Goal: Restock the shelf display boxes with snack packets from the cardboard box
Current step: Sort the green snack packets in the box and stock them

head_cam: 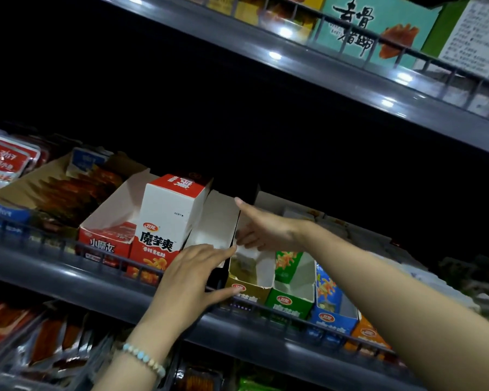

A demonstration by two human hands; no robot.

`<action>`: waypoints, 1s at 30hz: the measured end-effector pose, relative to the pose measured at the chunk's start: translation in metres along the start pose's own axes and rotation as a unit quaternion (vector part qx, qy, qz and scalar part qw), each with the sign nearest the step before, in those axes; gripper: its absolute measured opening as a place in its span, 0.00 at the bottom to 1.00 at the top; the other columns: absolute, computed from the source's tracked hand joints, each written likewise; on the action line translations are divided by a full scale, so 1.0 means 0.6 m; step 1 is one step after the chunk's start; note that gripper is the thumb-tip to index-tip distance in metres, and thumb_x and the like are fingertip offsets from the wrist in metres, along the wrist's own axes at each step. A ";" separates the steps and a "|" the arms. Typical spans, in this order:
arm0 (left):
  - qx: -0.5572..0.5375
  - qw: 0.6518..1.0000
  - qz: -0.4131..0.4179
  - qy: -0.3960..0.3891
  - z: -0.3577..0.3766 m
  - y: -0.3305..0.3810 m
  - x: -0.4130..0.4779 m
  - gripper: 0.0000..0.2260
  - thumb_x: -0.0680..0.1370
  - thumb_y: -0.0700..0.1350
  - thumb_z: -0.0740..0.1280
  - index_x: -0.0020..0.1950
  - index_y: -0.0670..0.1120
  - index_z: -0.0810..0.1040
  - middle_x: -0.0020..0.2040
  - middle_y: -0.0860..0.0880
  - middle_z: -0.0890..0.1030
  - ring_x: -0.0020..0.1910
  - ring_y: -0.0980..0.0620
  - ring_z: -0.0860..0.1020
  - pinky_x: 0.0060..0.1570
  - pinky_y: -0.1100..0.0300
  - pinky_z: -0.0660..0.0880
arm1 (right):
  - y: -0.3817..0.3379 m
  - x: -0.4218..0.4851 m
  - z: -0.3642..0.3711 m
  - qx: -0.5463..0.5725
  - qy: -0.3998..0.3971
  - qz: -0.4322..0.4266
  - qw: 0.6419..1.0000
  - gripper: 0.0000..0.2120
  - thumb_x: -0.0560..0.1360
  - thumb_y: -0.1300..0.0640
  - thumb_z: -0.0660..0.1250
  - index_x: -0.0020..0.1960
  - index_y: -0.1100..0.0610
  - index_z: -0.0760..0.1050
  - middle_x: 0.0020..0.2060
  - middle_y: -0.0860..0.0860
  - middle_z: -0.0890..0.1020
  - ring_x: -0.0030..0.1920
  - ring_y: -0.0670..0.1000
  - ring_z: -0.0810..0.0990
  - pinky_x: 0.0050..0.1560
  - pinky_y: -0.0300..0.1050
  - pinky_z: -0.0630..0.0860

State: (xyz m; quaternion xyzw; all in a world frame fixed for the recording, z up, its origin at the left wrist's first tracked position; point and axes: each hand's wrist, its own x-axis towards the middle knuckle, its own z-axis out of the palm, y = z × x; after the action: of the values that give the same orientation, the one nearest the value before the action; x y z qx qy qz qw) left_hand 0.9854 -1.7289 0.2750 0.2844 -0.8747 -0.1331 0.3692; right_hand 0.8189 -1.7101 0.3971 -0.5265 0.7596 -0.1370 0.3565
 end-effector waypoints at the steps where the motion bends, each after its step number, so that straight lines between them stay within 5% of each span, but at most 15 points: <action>1: 0.002 1.000 -0.004 0.006 0.002 0.001 -0.001 0.34 0.68 0.71 0.57 0.73 0.64 0.59 0.66 0.66 0.64 0.70 0.61 0.62 0.66 0.66 0.50 | -0.003 0.009 0.003 0.004 -0.006 0.019 1.000 0.52 0.69 0.23 0.39 0.75 0.63 0.59 0.74 0.59 0.63 0.74 0.55 0.62 0.74 0.51 0.55; 5: 0.006 0.999 -0.012 0.048 0.005 0.006 -0.002 0.34 0.67 0.72 0.57 0.70 0.61 0.68 0.61 0.57 0.78 0.63 0.51 0.74 0.59 0.60 0.62 | -0.003 0.044 0.021 -0.007 0.000 0.066 0.998 0.58 0.62 0.18 0.39 0.77 0.59 0.52 0.75 0.57 0.59 0.75 0.55 0.57 0.75 0.59 0.50; 10: 0.019 0.999 -0.037 -0.003 -0.001 0.017 0.001 0.37 0.66 0.73 0.53 0.74 0.65 0.53 0.72 0.60 0.65 0.73 0.57 0.59 0.69 0.62 0.54 | 0.010 0.075 0.032 0.025 0.015 0.096 0.995 0.56 0.60 0.17 0.41 0.78 0.50 0.43 0.77 0.54 0.49 0.77 0.57 0.49 0.73 0.64 0.49; 14: 0.049 0.998 -0.044 -0.002 0.002 0.023 0.002 0.38 0.66 0.74 0.53 0.75 0.64 0.54 0.72 0.58 0.66 0.73 0.56 0.60 0.70 0.60 0.54 | 0.018 0.080 0.031 0.050 0.003 0.101 0.994 0.55 0.60 0.17 0.43 0.77 0.49 0.40 0.78 0.53 0.45 0.77 0.58 0.45 0.71 0.66 0.47; 17: 0.075 0.996 -0.047 0.009 0.011 0.016 0.003 0.34 0.69 0.75 0.52 0.72 0.63 0.64 0.64 0.58 0.76 0.66 0.54 0.71 0.65 0.57 0.65 | 0.016 0.080 0.030 0.045 -0.019 0.105 0.993 0.60 0.57 0.15 0.45 0.78 0.51 0.43 0.78 0.53 0.45 0.77 0.58 0.46 0.72 0.67 0.46; 20: 0.095 0.994 -0.050 0.019 0.017 0.012 0.005 0.33 0.69 0.76 0.47 0.61 0.61 0.77 0.46 0.60 0.83 0.47 0.58 0.81 0.46 0.62 0.77 | 0.015 0.084 0.031 0.051 -0.036 0.105 0.993 0.66 0.51 0.13 0.49 0.78 0.51 0.43 0.78 0.52 0.45 0.77 0.57 0.46 0.72 0.68 0.46; 24: 0.089 0.995 -0.030 0.032 0.011 0.018 0.006 0.33 0.70 0.75 0.50 0.70 0.63 0.67 0.60 0.60 0.76 0.62 0.55 0.74 0.62 0.58 0.68 | 0.013 0.082 0.031 0.031 -0.043 0.098 0.994 0.66 0.51 0.13 0.51 0.78 0.50 0.43 0.78 0.52 0.46 0.77 0.57 0.46 0.72 0.68 0.47; 30: 0.097 0.993 -0.019 0.056 0.030 0.008 0.007 0.31 0.69 0.75 0.49 0.59 0.60 0.77 0.44 0.62 0.81 0.44 0.60 0.81 0.43 0.64 0.77 | 0.003 0.073 0.029 0.014 -0.031 0.108 0.994 0.59 0.57 0.16 0.49 0.78 0.50 0.45 0.78 0.53 0.46 0.77 0.58 0.46 0.71 0.66 0.50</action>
State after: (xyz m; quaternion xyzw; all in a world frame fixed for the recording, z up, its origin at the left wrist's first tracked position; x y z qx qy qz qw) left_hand 0.9683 -1.7272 0.2668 0.3429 -0.8558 -0.0383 0.3855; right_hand 0.8213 -1.7459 0.3661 -0.4407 0.7985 -0.0918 0.3998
